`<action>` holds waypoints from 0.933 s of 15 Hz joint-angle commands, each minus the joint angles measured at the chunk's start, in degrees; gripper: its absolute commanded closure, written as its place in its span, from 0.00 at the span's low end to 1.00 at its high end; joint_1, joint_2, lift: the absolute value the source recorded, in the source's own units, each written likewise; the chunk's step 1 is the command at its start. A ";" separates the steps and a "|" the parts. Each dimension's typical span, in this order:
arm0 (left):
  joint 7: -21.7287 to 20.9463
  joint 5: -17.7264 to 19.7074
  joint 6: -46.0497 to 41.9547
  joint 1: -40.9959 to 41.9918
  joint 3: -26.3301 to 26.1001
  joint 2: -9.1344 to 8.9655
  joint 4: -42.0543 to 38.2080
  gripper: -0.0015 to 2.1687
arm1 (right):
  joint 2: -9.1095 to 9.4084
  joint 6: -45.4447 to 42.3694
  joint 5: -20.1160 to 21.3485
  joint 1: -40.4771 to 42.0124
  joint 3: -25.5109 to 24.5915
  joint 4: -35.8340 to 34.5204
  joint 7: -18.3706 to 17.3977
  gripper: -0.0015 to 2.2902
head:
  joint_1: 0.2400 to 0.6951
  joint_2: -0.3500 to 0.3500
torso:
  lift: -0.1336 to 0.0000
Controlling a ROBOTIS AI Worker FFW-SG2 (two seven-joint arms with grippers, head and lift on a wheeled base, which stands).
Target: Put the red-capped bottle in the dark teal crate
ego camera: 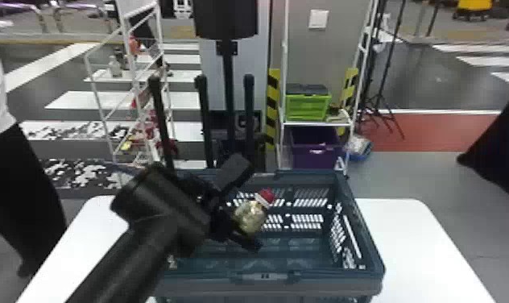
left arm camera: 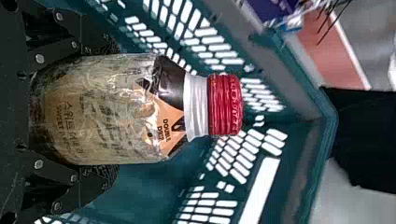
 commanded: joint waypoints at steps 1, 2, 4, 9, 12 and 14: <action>-0.92 -2.86 -5.14 -3.80 -3.85 -2.42 10.91 0.82 | 0.07 -0.18 0.02 0.01 0.16 0.00 0.04 0.07 | 0.57 0.50 | 1.00; -1.54 -3.47 -8.13 -4.94 -5.08 -3.21 14.69 0.82 | 0.16 -0.18 0.02 0.01 0.25 0.17 0.04 0.07 | 0.57 0.50 | 1.00; -1.10 -4.61 -12.87 -6.70 -6.49 -4.79 21.28 0.82 | 0.25 -0.18 0.11 0.01 0.68 0.35 0.04 0.07 | 0.57 0.50 | 1.00; -0.48 -7.78 -16.92 -7.58 -7.02 -5.32 26.47 0.82 | 0.34 -0.35 0.64 0.01 1.12 0.00 0.04 0.07 | 0.57 0.50 | 1.00; -0.22 -8.48 -16.74 -7.49 -7.37 -5.15 27.17 0.63 | 0.34 -0.70 0.64 0.09 1.21 0.00 0.04 0.07 | 0.57 0.50 | 1.00; 1.10 -7.43 -15.69 -7.05 -7.28 -5.15 26.03 0.18 | 0.42 -0.88 0.64 0.09 1.21 0.00 0.04 0.07 | 0.57 0.50 | 1.00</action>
